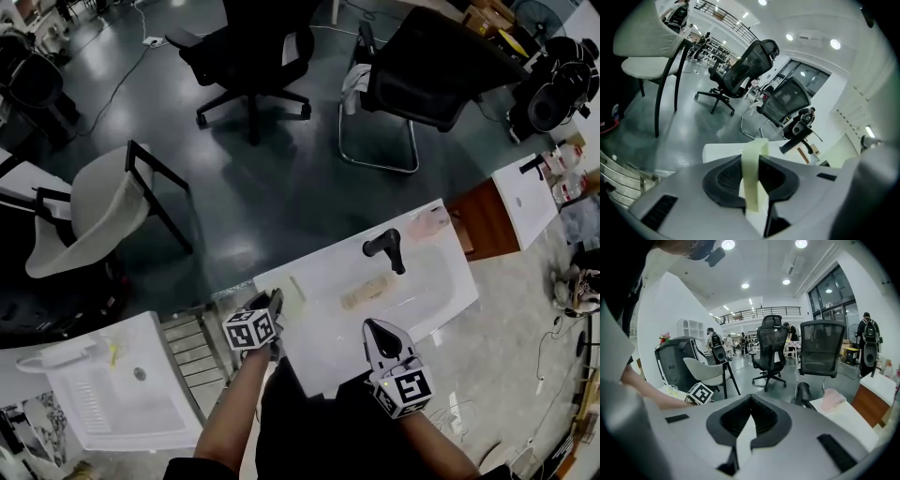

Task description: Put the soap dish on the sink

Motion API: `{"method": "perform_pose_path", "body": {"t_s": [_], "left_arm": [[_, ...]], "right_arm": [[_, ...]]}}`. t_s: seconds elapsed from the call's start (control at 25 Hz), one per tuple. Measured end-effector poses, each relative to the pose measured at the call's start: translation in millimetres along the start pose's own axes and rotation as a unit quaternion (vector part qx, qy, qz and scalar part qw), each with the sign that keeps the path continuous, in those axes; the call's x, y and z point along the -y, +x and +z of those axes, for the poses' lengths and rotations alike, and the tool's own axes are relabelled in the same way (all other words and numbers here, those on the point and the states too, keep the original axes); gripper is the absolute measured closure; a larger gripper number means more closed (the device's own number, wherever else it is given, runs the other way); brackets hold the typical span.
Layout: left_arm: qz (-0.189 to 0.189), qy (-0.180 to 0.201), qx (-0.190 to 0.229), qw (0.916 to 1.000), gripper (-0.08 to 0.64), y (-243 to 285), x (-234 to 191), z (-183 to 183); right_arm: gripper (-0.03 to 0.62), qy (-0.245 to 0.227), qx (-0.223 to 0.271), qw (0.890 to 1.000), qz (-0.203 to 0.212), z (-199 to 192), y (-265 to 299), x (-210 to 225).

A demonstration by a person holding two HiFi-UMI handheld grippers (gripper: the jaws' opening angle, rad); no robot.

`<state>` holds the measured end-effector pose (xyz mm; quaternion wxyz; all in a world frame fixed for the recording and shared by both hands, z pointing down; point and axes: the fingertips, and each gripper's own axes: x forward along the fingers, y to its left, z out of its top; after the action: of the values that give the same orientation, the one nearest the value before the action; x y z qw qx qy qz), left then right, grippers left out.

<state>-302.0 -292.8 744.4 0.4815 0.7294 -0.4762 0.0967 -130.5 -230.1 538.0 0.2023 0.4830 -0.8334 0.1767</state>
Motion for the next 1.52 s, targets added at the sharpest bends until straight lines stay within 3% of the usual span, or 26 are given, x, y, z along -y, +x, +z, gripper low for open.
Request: {"method": "perform_pose_path", "body": {"t_s": [0.64, 1.04, 1.32, 1.52], "left_arm": [[0.023, 0.008, -0.073, 0.997, 0.442, 20, -40, -6], [0.082, 0.078, -0.085, 0.99, 0.383, 24, -45, 0], [0.102, 0.107, -0.088, 0.9851, 0.348, 26, -40, -3], [0.102, 0.109, -0.086, 0.9852, 0.345, 26, -35, -7]], "right_arm": [[0.595, 0.015, -0.005, 1.0, -0.027, 6, 7, 2], [0.595, 0.023, -0.002, 0.999, -0.033, 3, 7, 14], [0.595, 0.031, -0.002, 0.999, -0.034, 1, 3, 20], [0.595, 0.033, 0.0, 0.999, -0.033, -2, -4, 26]]}}
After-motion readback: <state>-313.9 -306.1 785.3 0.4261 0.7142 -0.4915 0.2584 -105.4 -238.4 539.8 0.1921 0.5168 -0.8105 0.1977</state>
